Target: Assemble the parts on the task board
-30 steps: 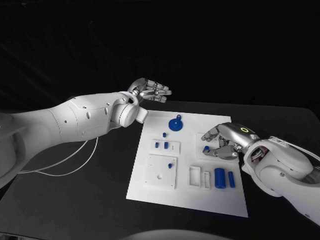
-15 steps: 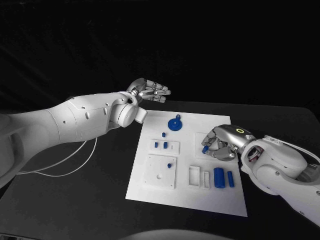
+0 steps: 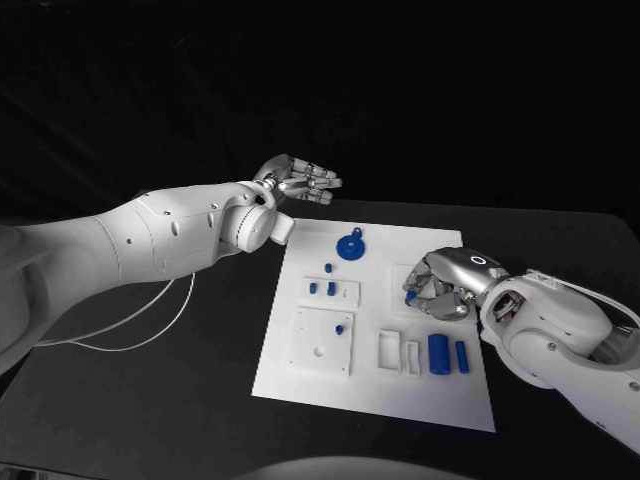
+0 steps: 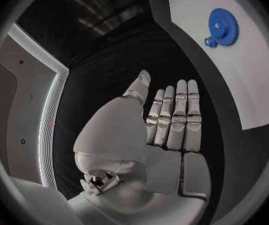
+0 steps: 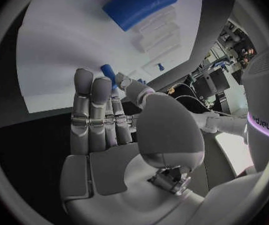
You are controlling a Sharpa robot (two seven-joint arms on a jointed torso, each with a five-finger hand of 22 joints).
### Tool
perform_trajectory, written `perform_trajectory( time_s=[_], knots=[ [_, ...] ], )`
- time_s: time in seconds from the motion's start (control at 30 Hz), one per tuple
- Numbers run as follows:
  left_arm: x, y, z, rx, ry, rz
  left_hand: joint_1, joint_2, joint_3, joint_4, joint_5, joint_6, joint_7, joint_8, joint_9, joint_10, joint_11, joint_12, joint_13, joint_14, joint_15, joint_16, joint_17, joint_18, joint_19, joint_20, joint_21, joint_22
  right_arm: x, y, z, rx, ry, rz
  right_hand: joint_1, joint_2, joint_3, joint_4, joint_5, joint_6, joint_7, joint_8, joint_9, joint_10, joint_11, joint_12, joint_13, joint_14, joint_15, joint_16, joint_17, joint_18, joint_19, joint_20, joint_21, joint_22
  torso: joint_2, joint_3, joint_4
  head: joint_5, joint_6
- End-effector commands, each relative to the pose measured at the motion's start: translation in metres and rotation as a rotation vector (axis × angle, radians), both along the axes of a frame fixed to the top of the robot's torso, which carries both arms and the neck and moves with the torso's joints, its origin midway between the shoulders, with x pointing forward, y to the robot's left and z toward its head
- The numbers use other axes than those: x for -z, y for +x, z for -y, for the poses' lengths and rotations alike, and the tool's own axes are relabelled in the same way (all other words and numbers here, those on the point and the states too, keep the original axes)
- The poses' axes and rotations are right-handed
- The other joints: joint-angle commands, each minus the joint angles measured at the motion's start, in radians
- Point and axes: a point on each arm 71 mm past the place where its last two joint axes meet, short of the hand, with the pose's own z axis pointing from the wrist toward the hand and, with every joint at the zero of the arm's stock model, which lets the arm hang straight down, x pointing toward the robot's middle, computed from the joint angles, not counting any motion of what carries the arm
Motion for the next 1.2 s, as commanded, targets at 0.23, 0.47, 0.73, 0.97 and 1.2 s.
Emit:
perform_trajectory(
  time_s=[0.23,0.47,0.73,0.97,1.2],
  knots=[
    [0.0,0.0,0.002,0.01,-0.019,-0.009,0.003,0.01,-0.005,-0.002,-0.004,-0.005,-0.003,-0.001,-0.001,-0.003,-0.003,0.004,0.0,0.001,-0.004,-0.002,0.001,-0.008,0.005,0.0,0.003,0.0,0.005,0.002,0.001,0.016,-0.048,0.005,-0.002,0.006,0.004,0.003,-0.001,0.015,-0.001,-0.002,0.002,0.014,-0.004,-0.004,0.001,0.0,-0.01,0.005,-0.003,-0.012,0.034,-0.009,0.007,0.004,0.0,-0.0005,0.0002,0.001,-0.004],
    [0.0,0.0,0.002,0.012,-0.017,-0.008,0.003,0.01,-0.005,-0.002,-0.004,-0.005,-0.003,-0.001,-0.001,-0.003,-0.003,0.004,0.0,0.001,-0.004,-0.002,0.001,-0.008,0.005,0.0,0.003,0.0,0.01,0.003,0.002,0.027,-0.082,-0.001,-0.009,0.002,0.017,0.005,0.029,0.018,-0.002,-0.003,0.002,0.017,-0.004,-0.004,0.001,-0.001,-0.011,0.007,-0.005,-0.013,0.032,-0.011,0.009,0.01,0.0,-0.0003,0.0001,0.0,-0.006],
    [0.0,0.0,0.003,0.014,-0.014,-0.007,0.003,0.01,-0.005,-0.002,-0.004,-0.005,-0.003,-0.001,-0.001,-0.003,-0.003,0.004,0.0,0.001,-0.004,-0.002,0.001,-0.008,0.005,0.0,0.003,0.0,0.013,0.002,0.001,0.028,-0.091,-0.003,-0.019,0.001,0.028,0.012,0.088,0.03,-0.004,-0.002,0.003,0.027,-0.008,-0.004,0.001,-0.003,-0.014,0.006,-0.008,-0.013,0.031,-0.014,0.004,0.013,0.0,0.0002,-0.0003,0.0,-0.006],
    [0.0,0.0,0.002,0.014,-0.013,-0.007,0.003,0.011,-0.006,-0.001,-0.004,-0.006,-0.002,-0.001,-0.001,-0.004,-0.003,0.004,0.0,0.0,-0.004,-0.002,0.001,-0.007,0.001,0.001,0.009,-0.001,0.01,0.001,-0.001,0.031,-0.059,0.022,-0.017,0.012,0.078,0.001,0.072,0.06,-0.009,-0.002,0.007,0.059,-0.016,-0.004,0.003,-0.002,-0.021,0.007,-0.009,-0.019,0.033,-0.021,0.035,0.037,0.0,0.0007,-0.0006,0.001,-0.006],
    [0.0,0.0,0.002,0.014,-0.013,-0.007,0.003,0.011,-0.006,-0.001,-0.004,-0.006,-0.002,-0.001,-0.001,-0.004,-0.003,0.004,0.0,0.0,-0.004,-0.002,0.001,-0.007,0.001,0.001,0.009,-0.001,0.007,0.001,-0.002,0.041,-0.022,0.048,-0.025,0.017,0.107,-0.006,0.065,0.078,-0.015,-0.001,0.01,0.079,-0.022,-0.003,0.004,-0.002,-0.027,0.008,-0.01,-0.023,0.034,-0.027,0.067,0.062,0.0,0.0008,-0.0002,0.004,-0.007]
  ],
)
